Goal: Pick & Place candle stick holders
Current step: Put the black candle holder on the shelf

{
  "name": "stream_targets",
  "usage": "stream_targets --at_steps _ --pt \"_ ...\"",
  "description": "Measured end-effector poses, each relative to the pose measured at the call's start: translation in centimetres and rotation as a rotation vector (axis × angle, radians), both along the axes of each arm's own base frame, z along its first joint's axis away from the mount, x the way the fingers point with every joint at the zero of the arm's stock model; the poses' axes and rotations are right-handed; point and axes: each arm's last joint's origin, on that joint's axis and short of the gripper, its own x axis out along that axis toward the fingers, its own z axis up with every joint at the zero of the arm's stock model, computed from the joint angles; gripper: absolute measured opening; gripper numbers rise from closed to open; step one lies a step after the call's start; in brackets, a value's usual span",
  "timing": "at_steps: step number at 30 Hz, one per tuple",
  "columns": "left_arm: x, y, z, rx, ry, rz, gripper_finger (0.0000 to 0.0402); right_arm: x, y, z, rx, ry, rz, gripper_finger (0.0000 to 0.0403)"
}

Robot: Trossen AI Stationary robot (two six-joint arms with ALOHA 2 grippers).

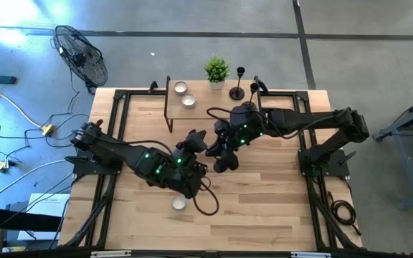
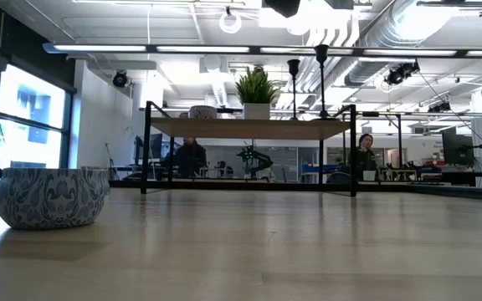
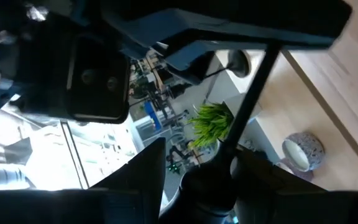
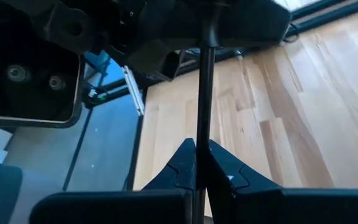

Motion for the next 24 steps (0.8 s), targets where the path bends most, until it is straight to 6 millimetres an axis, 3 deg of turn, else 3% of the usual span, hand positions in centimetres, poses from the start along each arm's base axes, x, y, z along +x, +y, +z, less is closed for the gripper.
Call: stream_targets --at_steps 11,24 --pt "-1.4 -2.0 2.8 -0.048 -0.129 -0.045 0.0146 -0.3 -0.7 0.6 0.01 -0.03 0.016 0.0007" --pt "-1.5 -1.9 2.8 -0.051 -0.098 -0.06 0.0145 -1.0 -0.8 1.4 -0.007 -0.059 -0.008 0.0007"
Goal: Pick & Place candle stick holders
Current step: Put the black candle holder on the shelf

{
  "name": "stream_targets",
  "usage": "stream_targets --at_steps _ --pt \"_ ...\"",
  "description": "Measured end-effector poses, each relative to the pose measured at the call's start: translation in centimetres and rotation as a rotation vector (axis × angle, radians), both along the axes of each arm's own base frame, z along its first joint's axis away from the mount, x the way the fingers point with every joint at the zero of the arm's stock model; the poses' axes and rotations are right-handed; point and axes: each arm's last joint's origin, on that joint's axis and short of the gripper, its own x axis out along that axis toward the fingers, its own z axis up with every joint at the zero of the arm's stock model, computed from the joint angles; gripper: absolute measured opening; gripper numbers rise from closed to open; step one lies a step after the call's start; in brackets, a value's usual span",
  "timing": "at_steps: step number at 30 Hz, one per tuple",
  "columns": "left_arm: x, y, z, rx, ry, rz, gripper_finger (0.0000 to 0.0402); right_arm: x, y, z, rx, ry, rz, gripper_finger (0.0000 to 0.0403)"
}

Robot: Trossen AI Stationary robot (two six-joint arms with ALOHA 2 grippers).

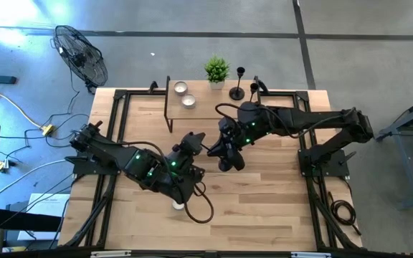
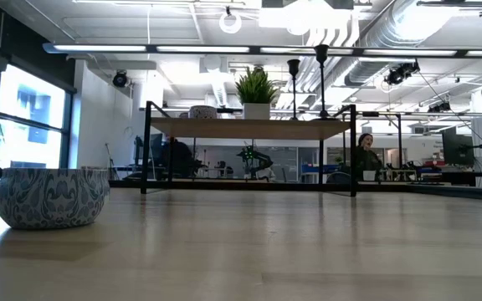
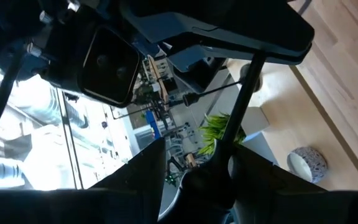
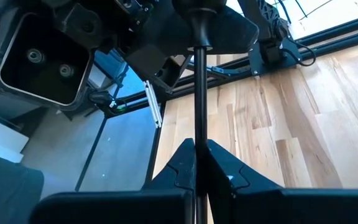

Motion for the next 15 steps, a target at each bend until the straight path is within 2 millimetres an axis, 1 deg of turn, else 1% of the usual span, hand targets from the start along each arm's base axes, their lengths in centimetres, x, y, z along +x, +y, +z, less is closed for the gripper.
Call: stream_targets --at_steps 4,15 --pt "-0.04 0.0 0.05 0.008 0.03 -0.021 0.0145 0.02 0.0 -0.05 -0.003 0.001 0.001 0.0007" --pt "0.1 0.32 0.0 -0.033 0.033 -0.041 0.0145 -0.05 0.17 -0.21 0.004 0.018 0.007 0.0007"
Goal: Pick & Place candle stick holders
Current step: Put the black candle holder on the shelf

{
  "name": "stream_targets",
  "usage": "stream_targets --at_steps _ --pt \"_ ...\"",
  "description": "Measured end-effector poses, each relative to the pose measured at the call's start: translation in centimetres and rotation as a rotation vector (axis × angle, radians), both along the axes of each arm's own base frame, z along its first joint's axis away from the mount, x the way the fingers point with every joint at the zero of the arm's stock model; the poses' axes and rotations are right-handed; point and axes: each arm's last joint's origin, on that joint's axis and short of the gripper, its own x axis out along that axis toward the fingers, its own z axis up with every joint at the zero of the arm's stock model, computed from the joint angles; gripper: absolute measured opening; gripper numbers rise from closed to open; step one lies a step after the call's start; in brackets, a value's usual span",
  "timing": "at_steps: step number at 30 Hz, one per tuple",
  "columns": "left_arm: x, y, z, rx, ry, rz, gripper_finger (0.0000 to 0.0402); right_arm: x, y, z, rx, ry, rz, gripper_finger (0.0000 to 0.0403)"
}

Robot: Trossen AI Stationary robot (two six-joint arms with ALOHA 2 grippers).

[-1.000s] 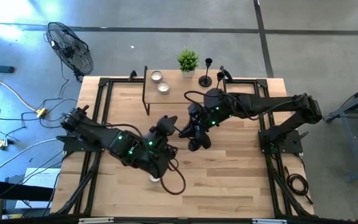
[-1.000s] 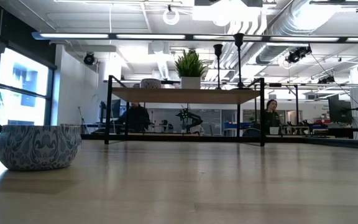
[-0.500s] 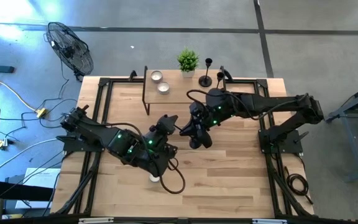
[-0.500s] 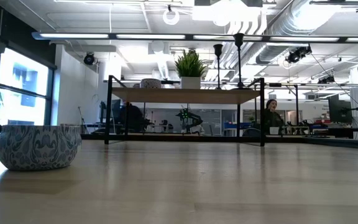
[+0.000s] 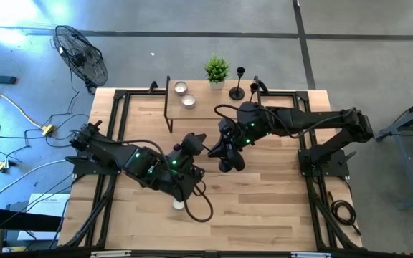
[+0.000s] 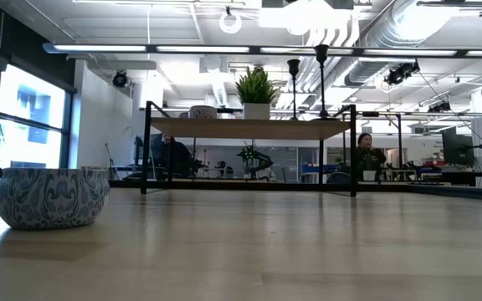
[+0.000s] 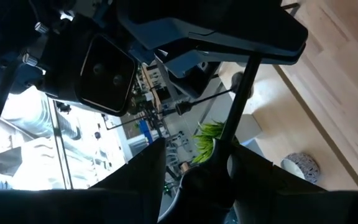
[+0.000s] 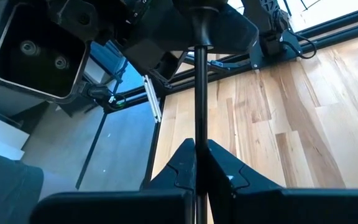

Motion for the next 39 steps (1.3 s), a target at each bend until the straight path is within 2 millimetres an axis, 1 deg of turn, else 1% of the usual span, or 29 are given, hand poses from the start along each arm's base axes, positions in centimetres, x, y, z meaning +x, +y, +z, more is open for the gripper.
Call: stream_targets --at_steps 9,12,17,26,35,39 --pt "0.01 -0.02 -0.09 -0.104 -0.078 0.005 0.0145 -0.16 0.03 -0.16 0.001 0.024 0.009 0.0007" --pt "0.02 -0.02 -0.09 -0.104 -0.078 0.005 0.0145 -0.16 0.03 -0.16 -0.003 0.023 0.011 0.0007" --pt "-0.18 0.1 -0.26 -0.051 -0.022 0.007 0.0145 -0.04 -0.01 -0.16 -0.02 0.012 0.007 0.0007" --pt "-0.2 0.11 -0.16 -0.013 -0.014 0.019 0.0145 -0.02 -0.02 -0.09 -0.023 0.004 0.008 0.0007" --pt "-0.18 0.09 -0.26 -0.045 -0.013 0.003 0.0146 -0.05 -0.01 -0.16 -0.016 0.012 0.012 0.0007" --pt "-0.2 0.03 -0.29 -0.092 0.0 -0.036 0.0166 -0.12 0.03 -0.38 -0.018 0.029 0.019 0.0007"
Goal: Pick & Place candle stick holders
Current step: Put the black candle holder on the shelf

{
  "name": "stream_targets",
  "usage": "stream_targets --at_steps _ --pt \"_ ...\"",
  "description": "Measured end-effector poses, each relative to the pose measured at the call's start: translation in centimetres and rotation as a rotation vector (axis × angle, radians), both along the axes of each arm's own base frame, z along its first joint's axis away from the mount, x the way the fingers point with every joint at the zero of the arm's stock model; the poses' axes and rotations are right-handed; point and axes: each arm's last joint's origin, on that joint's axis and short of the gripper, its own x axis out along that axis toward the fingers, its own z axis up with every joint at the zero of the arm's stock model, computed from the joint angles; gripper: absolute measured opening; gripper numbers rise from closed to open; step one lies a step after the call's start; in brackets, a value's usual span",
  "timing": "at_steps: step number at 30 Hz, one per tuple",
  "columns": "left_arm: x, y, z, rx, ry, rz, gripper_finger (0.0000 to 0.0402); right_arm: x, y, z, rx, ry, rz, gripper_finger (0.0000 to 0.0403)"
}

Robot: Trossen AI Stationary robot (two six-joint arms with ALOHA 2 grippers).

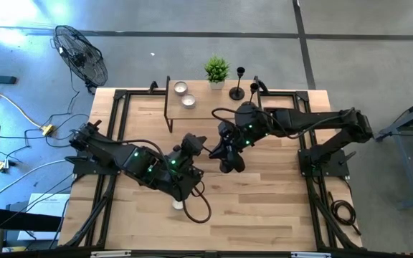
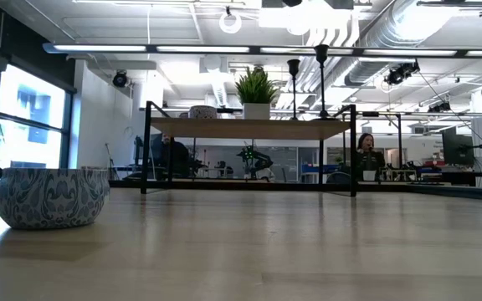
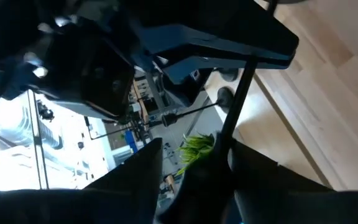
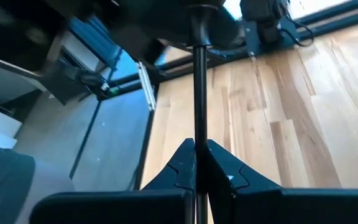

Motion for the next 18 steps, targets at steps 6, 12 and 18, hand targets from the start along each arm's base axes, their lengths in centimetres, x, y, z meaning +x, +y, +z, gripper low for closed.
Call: stream_targets --at_steps 6,12,18 --pt "-0.1 0.02 0.24 0.009 -0.015 0.012 0.0228 -0.09 -0.16 -0.46 -0.004 0.041 -0.034 0.0007" --pt "-0.31 0.3 0.51 0.094 -0.049 0.099 0.028 -0.2 -0.27 -0.61 -0.041 0.062 -0.073 0.0007" --pt "-0.45 0.42 0.67 0.162 -0.097 0.183 0.0289 -0.25 -0.4 -0.59 -0.071 0.062 -0.097 0.0007"
